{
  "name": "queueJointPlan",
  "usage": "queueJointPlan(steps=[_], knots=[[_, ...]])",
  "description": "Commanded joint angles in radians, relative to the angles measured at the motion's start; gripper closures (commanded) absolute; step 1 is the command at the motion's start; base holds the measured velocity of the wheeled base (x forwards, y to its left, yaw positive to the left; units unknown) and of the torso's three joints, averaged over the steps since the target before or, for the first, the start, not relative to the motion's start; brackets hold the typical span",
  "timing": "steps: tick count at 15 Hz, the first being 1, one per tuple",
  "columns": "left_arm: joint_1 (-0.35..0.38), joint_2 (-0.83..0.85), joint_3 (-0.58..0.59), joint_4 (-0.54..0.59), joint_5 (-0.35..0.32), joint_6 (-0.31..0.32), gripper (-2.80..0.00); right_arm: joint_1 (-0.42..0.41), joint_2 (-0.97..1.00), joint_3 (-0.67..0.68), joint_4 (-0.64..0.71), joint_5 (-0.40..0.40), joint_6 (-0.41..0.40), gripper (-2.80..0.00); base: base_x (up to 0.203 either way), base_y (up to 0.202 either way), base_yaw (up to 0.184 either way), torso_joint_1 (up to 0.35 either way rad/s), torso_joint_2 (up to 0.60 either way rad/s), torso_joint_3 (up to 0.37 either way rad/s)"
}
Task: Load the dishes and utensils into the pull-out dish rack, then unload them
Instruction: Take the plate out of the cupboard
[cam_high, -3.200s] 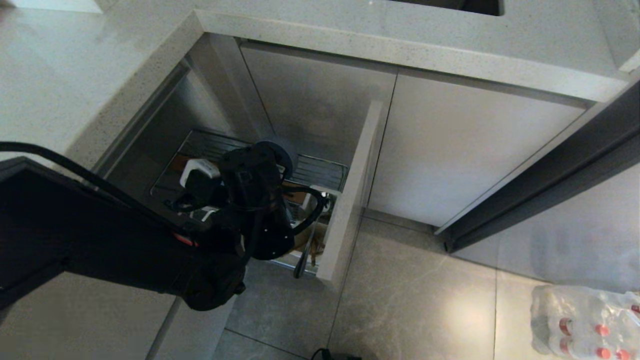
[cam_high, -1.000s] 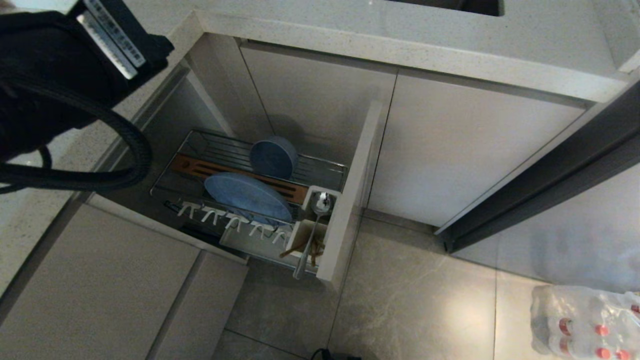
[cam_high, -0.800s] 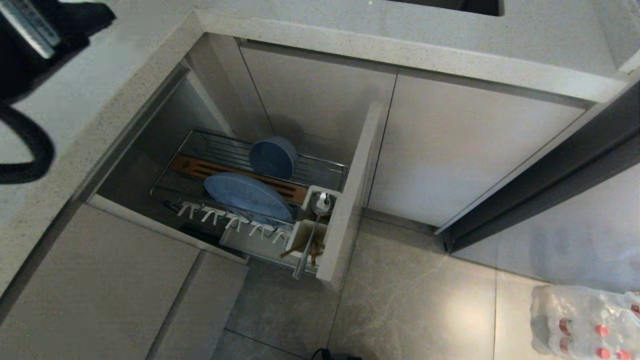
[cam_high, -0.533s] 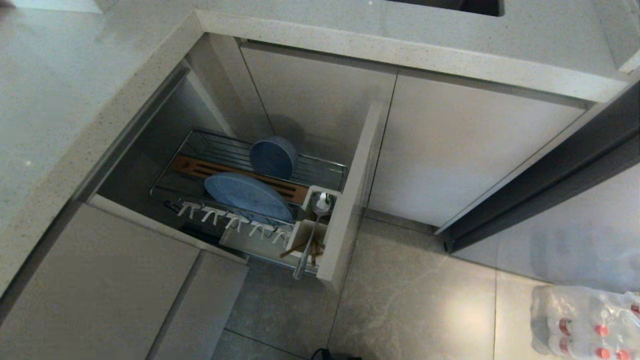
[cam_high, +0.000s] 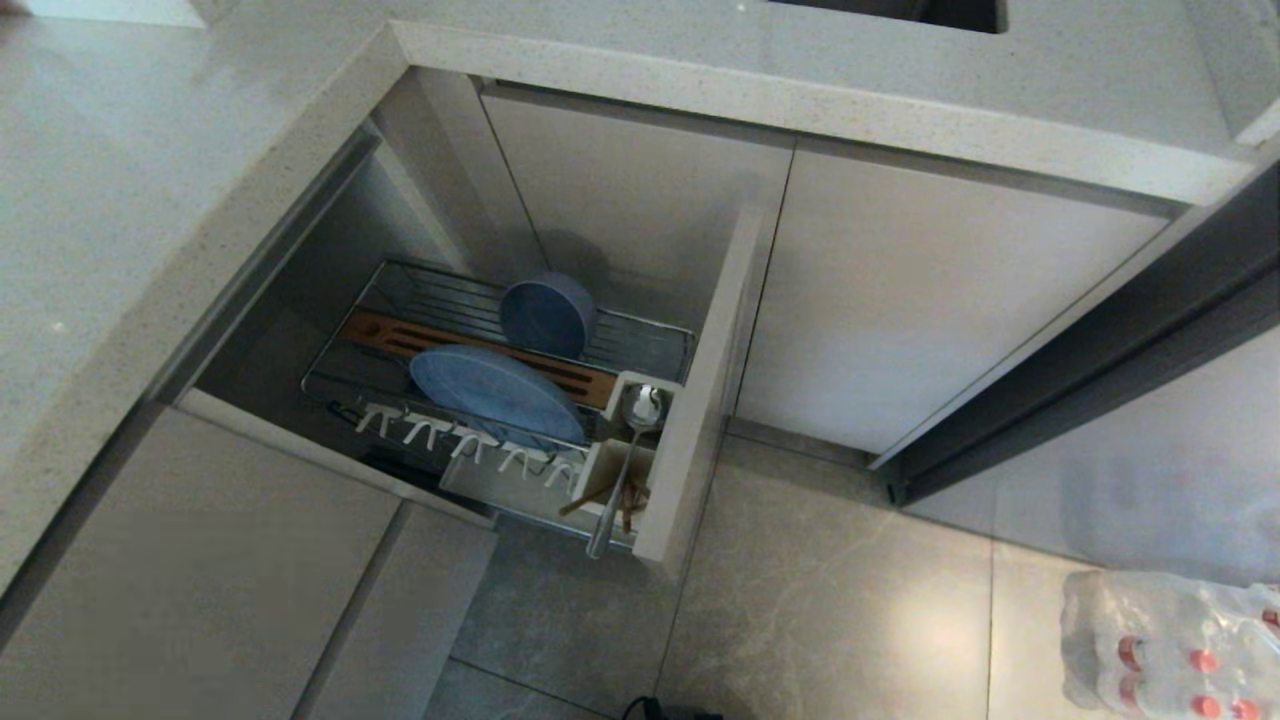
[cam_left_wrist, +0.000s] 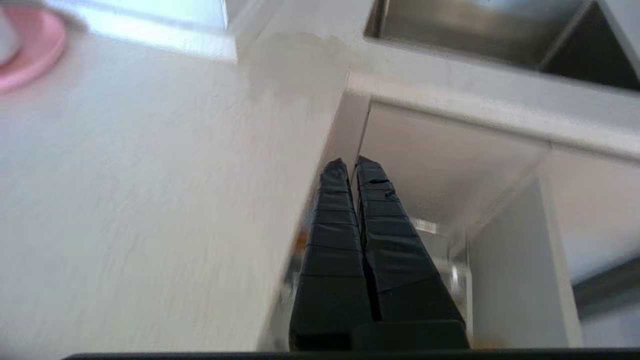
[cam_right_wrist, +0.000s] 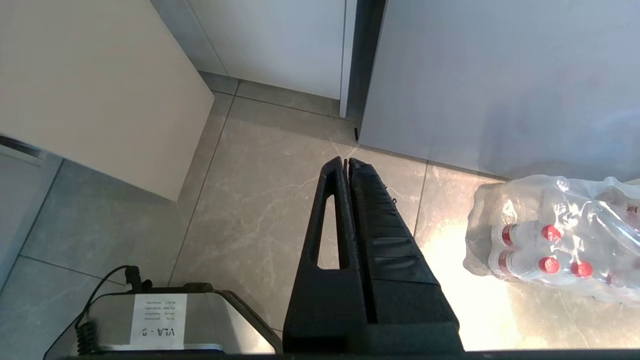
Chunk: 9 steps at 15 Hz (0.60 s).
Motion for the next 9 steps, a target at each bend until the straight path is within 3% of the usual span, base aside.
queueJointPlan(steps=[1,4,9], knots=[[0.043,-0.137,0.024,0.057,-0.024,-0.004,0.0,0.0,0.0,0.0,0.0,-0.002,0.0,0.0,0.0,0.0,0.0,0.0,0.0,0.0],[0.083,-0.28,0.152,0.138,-0.088,-0.008,0.0,0.0,0.001,0.0,0.0,0.0,0.0,0.0,0.0,0.0,0.0,0.0,0.0,0.0],[0.09,-0.469,0.414,0.142,-0.102,-0.007,0.0,0.0,0.002,0.0,0.0,0.0,0.0,0.0,0.0,0.0,0.0,0.0,0.0,0.0]])
